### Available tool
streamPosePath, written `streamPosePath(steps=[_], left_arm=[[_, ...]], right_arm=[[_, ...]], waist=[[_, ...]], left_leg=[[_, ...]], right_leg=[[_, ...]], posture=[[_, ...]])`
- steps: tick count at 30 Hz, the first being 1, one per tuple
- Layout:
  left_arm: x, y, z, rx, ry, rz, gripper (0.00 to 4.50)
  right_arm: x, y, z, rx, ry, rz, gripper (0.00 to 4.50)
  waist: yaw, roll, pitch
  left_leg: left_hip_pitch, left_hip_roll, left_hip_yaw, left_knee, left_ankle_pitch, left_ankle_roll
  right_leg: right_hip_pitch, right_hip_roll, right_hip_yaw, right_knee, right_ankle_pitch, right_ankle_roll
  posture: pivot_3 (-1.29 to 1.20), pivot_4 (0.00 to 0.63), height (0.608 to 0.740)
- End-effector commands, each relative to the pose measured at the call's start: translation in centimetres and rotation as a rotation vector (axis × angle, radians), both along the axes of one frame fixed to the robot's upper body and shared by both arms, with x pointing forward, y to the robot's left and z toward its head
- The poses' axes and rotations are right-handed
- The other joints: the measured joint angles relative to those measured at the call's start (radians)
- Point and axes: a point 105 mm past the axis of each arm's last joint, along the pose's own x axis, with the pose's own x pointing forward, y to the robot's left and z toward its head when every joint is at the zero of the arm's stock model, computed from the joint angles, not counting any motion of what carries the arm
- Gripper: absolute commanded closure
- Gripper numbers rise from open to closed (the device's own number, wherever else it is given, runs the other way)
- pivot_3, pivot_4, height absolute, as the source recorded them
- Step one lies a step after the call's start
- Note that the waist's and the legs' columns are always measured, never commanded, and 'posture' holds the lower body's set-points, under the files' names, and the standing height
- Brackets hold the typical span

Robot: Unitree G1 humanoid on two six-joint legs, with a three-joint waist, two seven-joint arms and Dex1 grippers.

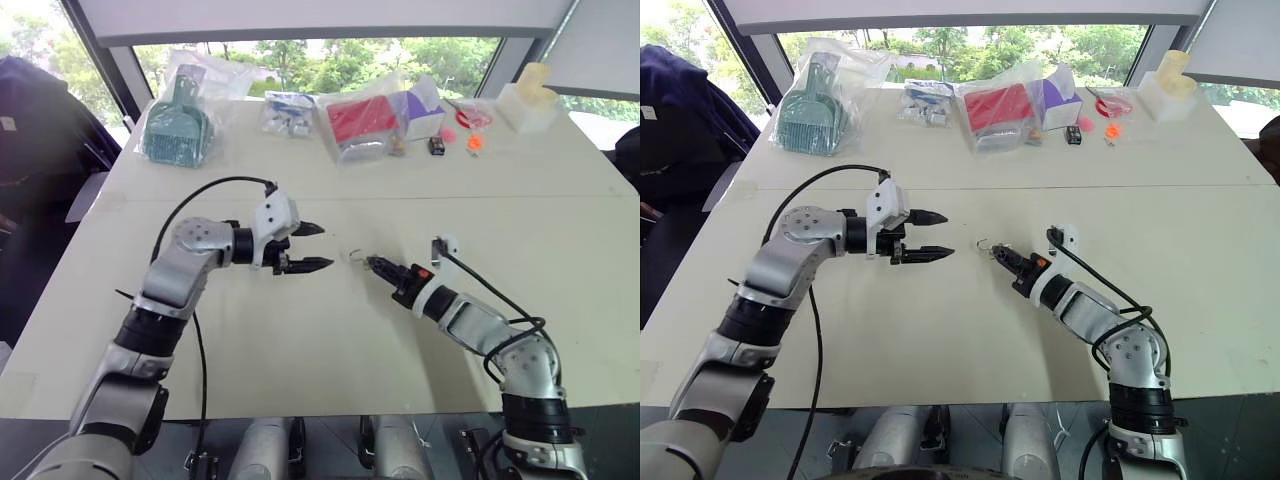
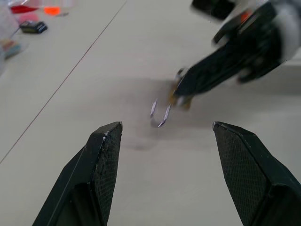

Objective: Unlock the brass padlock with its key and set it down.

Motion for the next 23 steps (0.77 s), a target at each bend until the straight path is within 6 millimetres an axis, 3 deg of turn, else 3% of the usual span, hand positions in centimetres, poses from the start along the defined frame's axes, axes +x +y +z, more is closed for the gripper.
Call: streamPosePath(steps=[1,4,11,13,17,23], left_arm=[[-0.3,-0.3,1.3,-0.048,-0.025,0.043,1.35],[-0.5,-0.6,1.3,-0.076,0.002,0.066,1.35],[-0.8,-0.5,0.7,-0.072,0.047,0.075,1.29],[-0.9,-0.2,0.3,-0.06,0.052,0.084,1.29],[-1.4,0.8,-0.8,-0.043,0.083,0.112,1.29],[-2.2,2.2,-2.3,-0.05,0.165,0.165,1.29]], right_arm=[[0.4,-0.3,0.9,0.002,-0.026,0.003,4.49],[0.6,-0.5,0.3,-0.036,-0.003,0.008,4.49],[0.4,-1.9,0.5,-0.146,-0.04,0.023,0.97],[-0.2,-3.1,0.9,-0.268,-0.076,0.038,0.06],[-2.8,-5.3,2.3,-0.608,-0.222,0.159,0.06],[-5.4,-8.1,4.0,-0.596,-0.308,0.138,0.06]], waist=[[-0.001,0.0,0.0],[-0.001,0.0,0.0],[0.0,0.0,0.0],[0.002,0.0,0.0],[0.004,0.001,0.0],[0.004,0.0,0.0]], left_leg=[[0.0,0.0,0.0,0.0,0.0,0.0],[0.0,0.0,0.0,0.0,0.0,0.0],[0.0,0.0,0.0,0.0,0.0,0.0],[0.001,0.0,0.0,0.0,0.0,0.0],[0.0,-0.001,0.0,0.0,0.0,0.001],[0.001,0.0,-0.001,0.0,-0.003,0.006]], right_leg=[[0.0,0.0,0.0,0.0,0.0,0.0],[0.0,0.001,0.0,0.0,0.0,0.0],[0.001,0.001,0.0,0.0,0.0,0.0],[0.001,0.001,0.0,0.0,0.0,0.0],[0.001,0.0,0.0,-0.002,-0.001,0.0],[0.001,0.001,0.0,-0.002,-0.001,0.001]], posture=[[0.0,0.15,0.735],[0.0,0.15,0.735],[0.0,0.15,0.735],[0.0,0.15,0.735],[0.0,0.15,0.735],[0.0,0.15,0.735]])
